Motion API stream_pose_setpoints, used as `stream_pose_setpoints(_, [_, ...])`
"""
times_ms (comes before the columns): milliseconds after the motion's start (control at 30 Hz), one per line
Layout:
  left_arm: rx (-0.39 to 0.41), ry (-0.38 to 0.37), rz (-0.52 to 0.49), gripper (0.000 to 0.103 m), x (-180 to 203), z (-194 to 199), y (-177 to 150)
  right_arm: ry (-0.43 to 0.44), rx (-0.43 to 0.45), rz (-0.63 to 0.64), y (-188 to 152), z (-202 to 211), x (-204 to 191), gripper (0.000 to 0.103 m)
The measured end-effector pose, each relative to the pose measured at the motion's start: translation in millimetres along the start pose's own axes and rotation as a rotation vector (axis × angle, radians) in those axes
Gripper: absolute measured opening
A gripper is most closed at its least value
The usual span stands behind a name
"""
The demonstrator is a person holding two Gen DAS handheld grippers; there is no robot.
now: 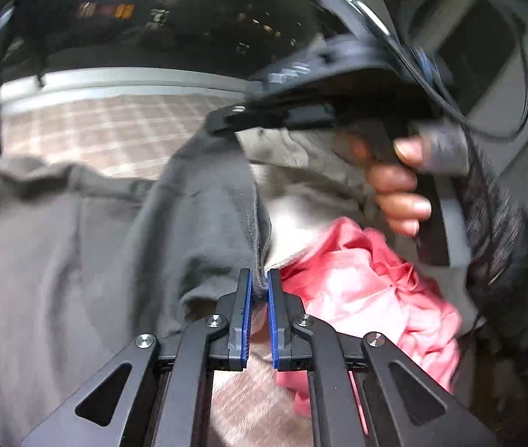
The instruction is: Fold clothes
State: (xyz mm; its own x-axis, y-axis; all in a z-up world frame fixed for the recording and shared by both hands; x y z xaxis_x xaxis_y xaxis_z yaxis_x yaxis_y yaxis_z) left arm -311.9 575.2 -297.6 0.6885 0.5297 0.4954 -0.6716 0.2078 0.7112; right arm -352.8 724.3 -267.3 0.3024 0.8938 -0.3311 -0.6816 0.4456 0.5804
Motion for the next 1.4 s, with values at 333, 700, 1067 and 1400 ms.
stream_pose_setpoints(333, [0.059, 0.026, -0.024, 0.005, 3.1, 34.3, -1.3, 0.072, 0.059, -0.062, 12.5, 8.2, -27.1, 0.003])
stream_pose_setpoints(700, [0.160, 0.110, 0.121, 0.005, -33.4, 100.9, -11.7, 0.160, 0.159, -0.017, 15.5, 26.9, -100.9, 0.003])
stream_pose_setpoints(1067, [0.135, 0.208, 0.247, 0.005, -82.2, 123.8, -52.7, 0.179, 0.087, 0.237, -22.8, -27.0, -193.5, 0.003])
stream_pose_setpoints(1400, [0.086, 0.263, 0.276, 0.005, -94.1, 129.3, -77.4, 0.223, -0.019, 0.358, -69.5, -43.7, -237.4, 0.023])
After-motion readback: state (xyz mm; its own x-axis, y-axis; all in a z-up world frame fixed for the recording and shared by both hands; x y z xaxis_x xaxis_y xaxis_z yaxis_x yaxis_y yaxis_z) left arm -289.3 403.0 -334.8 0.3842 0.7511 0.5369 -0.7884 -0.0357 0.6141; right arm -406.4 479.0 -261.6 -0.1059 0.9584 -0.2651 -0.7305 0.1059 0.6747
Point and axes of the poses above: each gripper's, at about its wrist camera, not at the fingertips, and z roughly against the way its jaws point, x to its right, y to its top, the point moved 10 cm from there along -z, roughly the way its jaws point, and after that the axes turned 13 degrees about x, right-handed, at the moved point
